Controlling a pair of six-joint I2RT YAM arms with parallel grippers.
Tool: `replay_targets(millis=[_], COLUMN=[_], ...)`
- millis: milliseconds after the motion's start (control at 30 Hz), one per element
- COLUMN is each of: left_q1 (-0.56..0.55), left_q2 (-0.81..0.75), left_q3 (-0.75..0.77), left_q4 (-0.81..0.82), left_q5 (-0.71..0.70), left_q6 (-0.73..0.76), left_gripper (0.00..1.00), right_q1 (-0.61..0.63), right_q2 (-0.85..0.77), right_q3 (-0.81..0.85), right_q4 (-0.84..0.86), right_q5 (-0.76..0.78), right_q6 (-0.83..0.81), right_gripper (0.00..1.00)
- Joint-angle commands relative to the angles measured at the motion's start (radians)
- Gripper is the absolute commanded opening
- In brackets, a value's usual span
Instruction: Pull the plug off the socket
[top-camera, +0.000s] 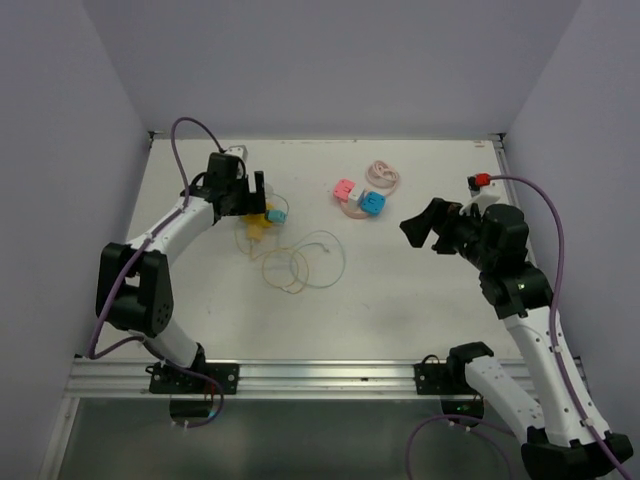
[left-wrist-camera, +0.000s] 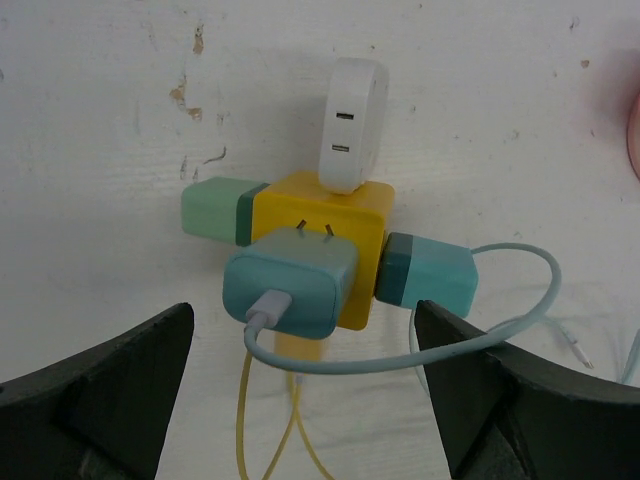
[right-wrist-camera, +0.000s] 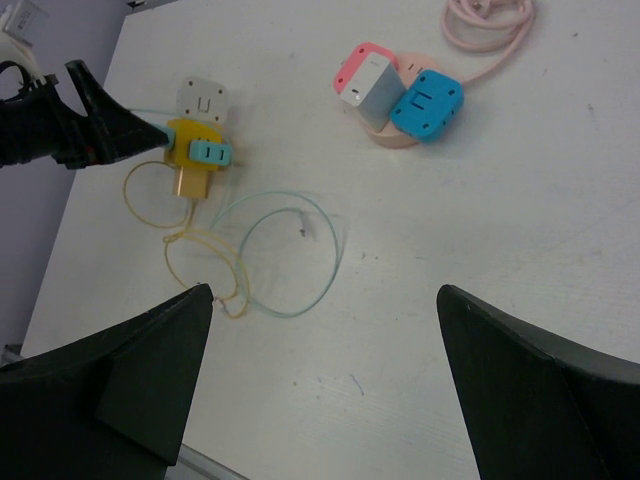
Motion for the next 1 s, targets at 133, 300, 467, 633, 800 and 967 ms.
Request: replay_targets(millis=[133, 300, 467, 633, 800, 967], left_q1=[-0.004, -0.004, -0.005, -0.01, -0.036, -0.091], left_q2=[0.101, 0.117, 0.114, 0.106, 0.062, 0.003], left_q3=[0.083, 0.079, 0.056, 0.024, -0.022, -0.082], left_q4=[0.103, 0.124, 0.131, 0.12, 0.117, 0.117], left_q5=[0.007, -0.001, 0.028, 0.122, 0.168, 0.189], left_q6=[-0.005, 0.0, 0.006, 0.006, -0.012, -0.05], left_gripper=[0.9, 0.81, 0.7, 0.55, 0.47, 0.42], right_q1=[0.002, 0.001, 0.001, 0.001, 0.001, 0.002], right_q2=[-0.031, -0.038, -0.04, -0.044, -0.046, -0.037], right_q3=[-0.008, -0.017, -0.028, -0.037, -0.054, -0.076], right_q4=[0.014, 0.014, 0.019, 0.031, 0.049, 0.074], right_q5=[-0.03, -0.041, -0.055, -0.082, -0.121, -0.174], right_q6=[0.011, 0.011, 0.018, 0.02, 0.024, 0.035], right_gripper=[0.99, 0.99, 0.99, 0.99, 0.99, 0.99])
